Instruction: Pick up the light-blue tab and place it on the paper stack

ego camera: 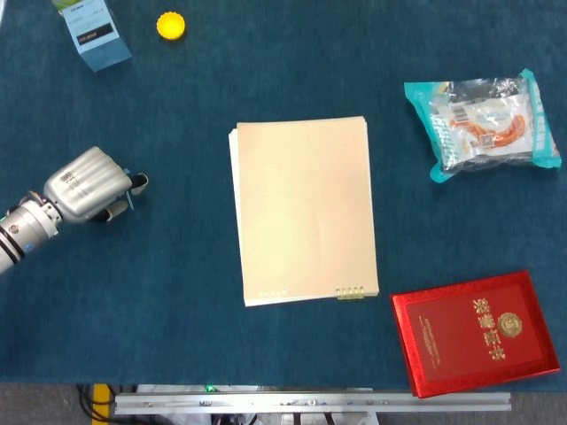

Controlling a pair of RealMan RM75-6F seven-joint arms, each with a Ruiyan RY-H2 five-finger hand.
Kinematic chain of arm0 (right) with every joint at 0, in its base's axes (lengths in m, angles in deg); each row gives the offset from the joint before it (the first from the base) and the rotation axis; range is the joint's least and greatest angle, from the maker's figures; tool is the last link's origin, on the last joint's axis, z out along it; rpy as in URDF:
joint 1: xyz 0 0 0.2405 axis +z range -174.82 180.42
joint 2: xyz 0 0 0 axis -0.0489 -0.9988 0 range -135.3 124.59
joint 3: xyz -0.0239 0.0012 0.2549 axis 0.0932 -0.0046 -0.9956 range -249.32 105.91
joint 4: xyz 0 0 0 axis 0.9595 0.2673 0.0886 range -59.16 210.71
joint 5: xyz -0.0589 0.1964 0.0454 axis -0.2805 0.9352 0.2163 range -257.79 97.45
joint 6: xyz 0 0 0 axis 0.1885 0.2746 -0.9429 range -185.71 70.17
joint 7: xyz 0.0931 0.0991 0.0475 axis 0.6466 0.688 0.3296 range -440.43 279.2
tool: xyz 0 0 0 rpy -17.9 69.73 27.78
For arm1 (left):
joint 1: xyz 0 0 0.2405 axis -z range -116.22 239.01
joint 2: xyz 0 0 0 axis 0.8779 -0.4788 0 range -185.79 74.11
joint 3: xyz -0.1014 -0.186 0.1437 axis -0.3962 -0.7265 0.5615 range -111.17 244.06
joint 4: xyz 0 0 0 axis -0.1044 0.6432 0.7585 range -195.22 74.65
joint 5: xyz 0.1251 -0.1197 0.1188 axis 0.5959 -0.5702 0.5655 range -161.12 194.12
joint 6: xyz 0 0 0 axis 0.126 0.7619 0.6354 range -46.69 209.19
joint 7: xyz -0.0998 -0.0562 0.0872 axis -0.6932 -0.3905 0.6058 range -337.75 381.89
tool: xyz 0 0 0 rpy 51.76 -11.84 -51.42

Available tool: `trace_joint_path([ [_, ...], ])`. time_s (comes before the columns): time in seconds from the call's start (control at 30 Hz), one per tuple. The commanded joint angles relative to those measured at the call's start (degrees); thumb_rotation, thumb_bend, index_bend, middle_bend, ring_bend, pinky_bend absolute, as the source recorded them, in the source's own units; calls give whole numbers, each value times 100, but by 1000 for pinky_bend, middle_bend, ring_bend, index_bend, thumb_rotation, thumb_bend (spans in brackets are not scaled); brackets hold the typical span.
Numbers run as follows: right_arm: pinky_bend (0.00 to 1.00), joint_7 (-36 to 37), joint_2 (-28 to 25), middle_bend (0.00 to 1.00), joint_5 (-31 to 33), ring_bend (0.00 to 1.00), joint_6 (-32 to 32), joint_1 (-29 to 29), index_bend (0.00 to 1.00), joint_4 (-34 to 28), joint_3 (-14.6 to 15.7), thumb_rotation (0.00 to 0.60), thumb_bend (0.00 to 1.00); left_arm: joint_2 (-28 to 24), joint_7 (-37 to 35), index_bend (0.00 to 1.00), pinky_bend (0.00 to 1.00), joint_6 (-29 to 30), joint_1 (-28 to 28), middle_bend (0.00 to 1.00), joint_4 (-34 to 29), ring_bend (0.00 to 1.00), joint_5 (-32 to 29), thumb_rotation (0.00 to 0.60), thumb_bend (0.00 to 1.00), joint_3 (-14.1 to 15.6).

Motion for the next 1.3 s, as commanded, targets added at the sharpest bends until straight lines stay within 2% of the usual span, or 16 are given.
trace_joint_path([
  [0.03, 463, -2, -4, 380, 0, 332, 7, -5, 164, -3, 0, 600, 127, 21, -33, 455, 778, -10, -18, 943, 38, 929, -18, 600, 357, 19],
  [0.77, 463, -44, -11, 380, 37, 332, 5, -8, 164, -21, -6, 600, 127, 239, -326, 518, 778, -152, -42, 942, 310, 929, -136, 600, 357, 90],
  [1.3, 463, 65, -34, 380, 15, 332, 73, -59, 164, 35, 6, 600, 126, 352, -333, 564, 778, -175, 13, 945, 279, 929, -156, 600, 357, 119],
])
